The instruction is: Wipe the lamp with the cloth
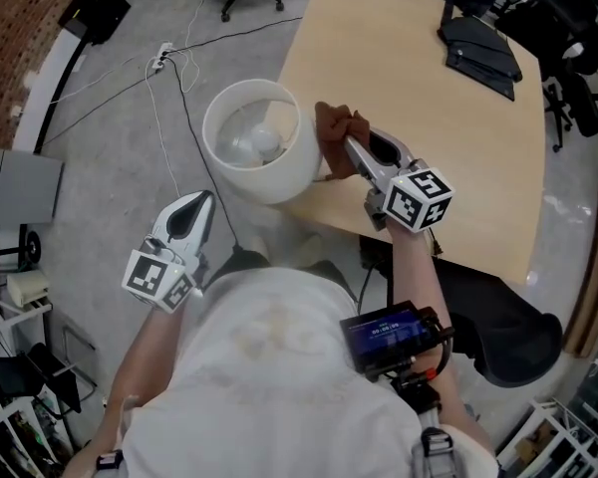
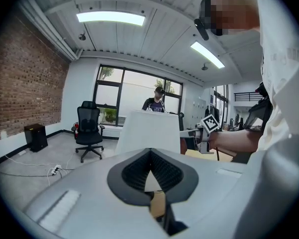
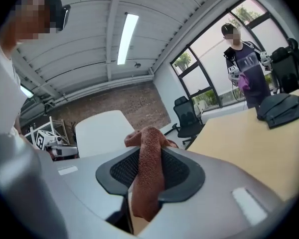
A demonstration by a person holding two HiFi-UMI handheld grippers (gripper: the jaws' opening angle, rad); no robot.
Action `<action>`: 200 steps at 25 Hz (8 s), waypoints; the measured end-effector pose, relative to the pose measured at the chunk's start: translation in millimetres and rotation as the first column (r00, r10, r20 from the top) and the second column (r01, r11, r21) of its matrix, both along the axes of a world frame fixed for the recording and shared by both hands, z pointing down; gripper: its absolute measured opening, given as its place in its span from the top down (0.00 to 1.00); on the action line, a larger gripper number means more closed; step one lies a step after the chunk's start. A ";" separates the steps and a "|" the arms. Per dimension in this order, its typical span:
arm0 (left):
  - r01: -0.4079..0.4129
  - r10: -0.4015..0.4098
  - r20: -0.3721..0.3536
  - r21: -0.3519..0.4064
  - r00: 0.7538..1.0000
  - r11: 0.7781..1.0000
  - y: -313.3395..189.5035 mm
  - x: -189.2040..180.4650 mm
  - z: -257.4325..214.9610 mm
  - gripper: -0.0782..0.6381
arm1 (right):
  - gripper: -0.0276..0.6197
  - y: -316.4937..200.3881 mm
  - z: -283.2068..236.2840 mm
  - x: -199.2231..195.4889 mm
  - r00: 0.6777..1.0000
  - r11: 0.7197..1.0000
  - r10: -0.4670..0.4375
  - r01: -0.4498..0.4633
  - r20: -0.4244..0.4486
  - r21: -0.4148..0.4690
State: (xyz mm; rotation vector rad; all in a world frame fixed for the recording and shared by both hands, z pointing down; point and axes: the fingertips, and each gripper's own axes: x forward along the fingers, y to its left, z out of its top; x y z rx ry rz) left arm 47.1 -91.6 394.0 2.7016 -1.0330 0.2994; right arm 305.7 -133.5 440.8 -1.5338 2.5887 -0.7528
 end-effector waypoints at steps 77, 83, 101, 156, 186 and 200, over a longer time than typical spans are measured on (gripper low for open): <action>0.230 -0.233 -0.061 -0.055 0.971 0.972 -32.0 -99.7 30.8 0.89 | 0.78 -150.5 37.2 -70.3 0.759 0.836 -0.544 0.450 -0.359 -0.314; 0.243 -0.247 -0.066 -0.062 0.967 0.968 -35.9 -105.1 31.8 0.89 | 0.78 -158.2 -76.8 -95.4 0.784 0.807 -0.588 0.585 -0.199 -0.077; 0.313 -0.318 -0.067 -0.079 0.946 0.947 -27.6 -123.7 33.7 0.89 | 0.78 -146.7 -81.9 -160.5 0.491 0.500 -0.866 0.850 -0.097 -0.166; 0.374 -0.383 -0.115 -0.098 0.916 0.922 -15.1 -155.1 50.7 0.89 | 0.78 -85.8 -151.6 -269.4 -0.318 -0.211 -0.913 0.905 -0.256 -0.369; 0.309 -0.317 -0.109 -0.079 0.942 0.948 -1.9 -138.9 40.7 0.89 | 0.78 -83.9 -145.0 -289.3 -0.167 0.241 -0.641 0.882 -0.749 -0.404; 0.073 -0.084 -0.150 -0.075 0.985 0.994 -21.1 -121.3 21.3 0.89 | 0.78 -66.7 -235.7 -324.4 0.238 0.646 -0.434 0.754 -0.869 -0.117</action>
